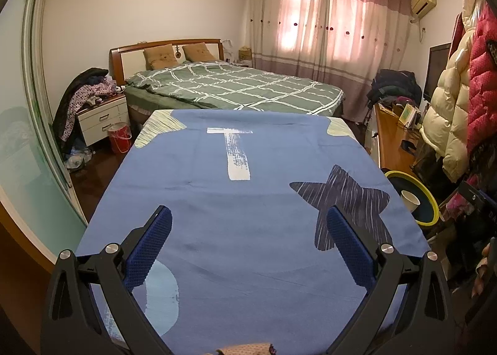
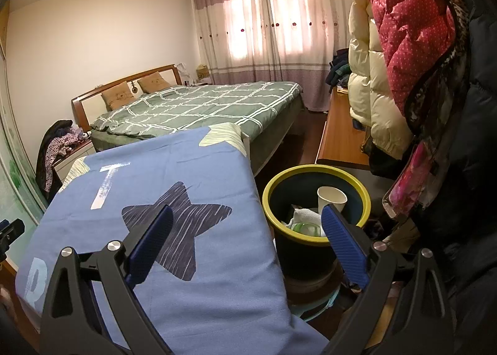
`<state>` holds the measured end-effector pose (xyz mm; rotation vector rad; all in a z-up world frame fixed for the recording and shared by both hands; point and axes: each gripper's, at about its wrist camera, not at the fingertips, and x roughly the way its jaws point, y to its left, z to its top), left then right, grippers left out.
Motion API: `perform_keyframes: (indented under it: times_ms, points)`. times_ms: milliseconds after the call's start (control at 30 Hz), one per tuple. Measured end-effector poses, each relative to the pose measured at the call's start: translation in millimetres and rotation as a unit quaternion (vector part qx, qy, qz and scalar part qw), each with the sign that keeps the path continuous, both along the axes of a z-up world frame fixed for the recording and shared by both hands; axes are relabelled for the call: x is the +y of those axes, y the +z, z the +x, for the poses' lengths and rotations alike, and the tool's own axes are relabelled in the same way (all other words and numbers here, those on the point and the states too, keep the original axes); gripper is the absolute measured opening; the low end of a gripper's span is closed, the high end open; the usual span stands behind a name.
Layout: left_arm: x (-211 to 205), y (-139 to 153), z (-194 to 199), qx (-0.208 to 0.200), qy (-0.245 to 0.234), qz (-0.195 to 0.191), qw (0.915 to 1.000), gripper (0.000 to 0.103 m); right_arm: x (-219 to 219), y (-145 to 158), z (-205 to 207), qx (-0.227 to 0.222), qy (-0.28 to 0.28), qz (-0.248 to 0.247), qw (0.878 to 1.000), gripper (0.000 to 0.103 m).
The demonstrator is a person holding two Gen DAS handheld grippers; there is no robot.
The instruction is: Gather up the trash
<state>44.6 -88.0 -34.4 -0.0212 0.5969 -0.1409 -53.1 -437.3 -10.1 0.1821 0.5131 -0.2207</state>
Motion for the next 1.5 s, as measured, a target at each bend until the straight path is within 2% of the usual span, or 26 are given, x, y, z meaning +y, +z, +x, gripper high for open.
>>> perform_keyframes:
  times_ms: [1500]
  points:
    - [-2.2, -4.5, 1.4, 0.003, -0.011, -0.006, 0.9999, 0.098, 4.7, -7.9, 2.0, 0.009, 0.003, 0.003, 1.000, 0.092]
